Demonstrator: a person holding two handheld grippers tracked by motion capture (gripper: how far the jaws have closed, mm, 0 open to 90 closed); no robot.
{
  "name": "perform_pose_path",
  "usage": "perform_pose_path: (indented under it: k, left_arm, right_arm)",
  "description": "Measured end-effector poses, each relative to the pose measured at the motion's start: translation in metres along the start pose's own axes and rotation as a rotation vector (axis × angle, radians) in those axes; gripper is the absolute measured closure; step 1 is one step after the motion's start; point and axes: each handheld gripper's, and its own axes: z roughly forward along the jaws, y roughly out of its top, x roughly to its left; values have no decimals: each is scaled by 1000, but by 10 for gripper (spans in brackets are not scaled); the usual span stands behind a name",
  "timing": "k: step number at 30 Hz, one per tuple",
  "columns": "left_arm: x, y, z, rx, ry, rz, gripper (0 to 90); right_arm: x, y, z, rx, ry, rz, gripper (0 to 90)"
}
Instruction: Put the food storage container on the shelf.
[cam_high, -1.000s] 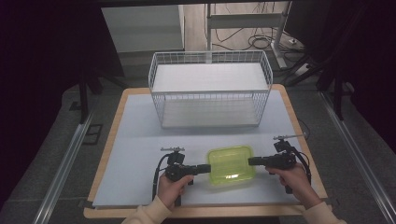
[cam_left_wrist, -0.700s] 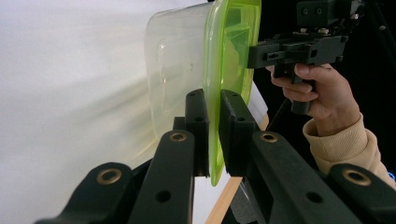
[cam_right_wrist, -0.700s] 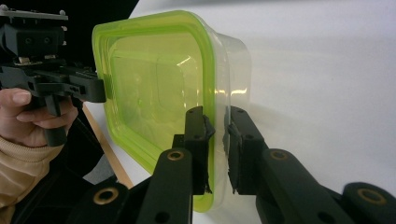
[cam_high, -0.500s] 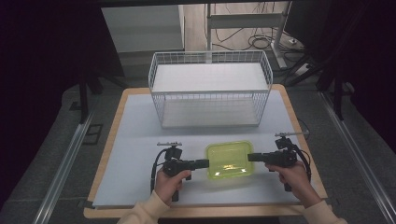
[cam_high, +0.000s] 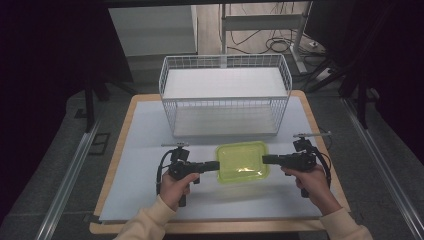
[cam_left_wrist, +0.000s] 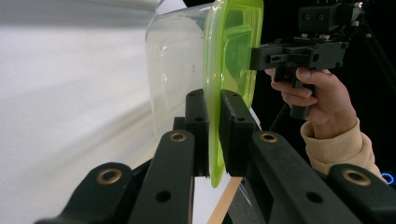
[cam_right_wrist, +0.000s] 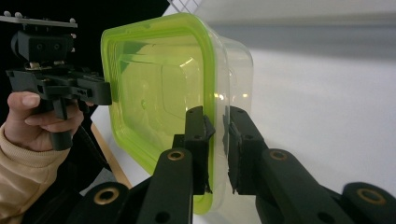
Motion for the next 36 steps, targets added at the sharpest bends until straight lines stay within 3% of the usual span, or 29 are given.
perform_pose_path:
  k: [17,23,36]
  left_arm:
    - [-8,34,-18,-21,14,35,828]
    - [-12,51,-25,-20,17,62,829]
    - [-19,92,-40,-35,7,66,830]
  right_arm:
    - [22,34,-3,-44,-10,-30,794]
    - [28,49,-5,-66,-12,-41,794]
    - [42,86,-8,-98,-6,-60,795]
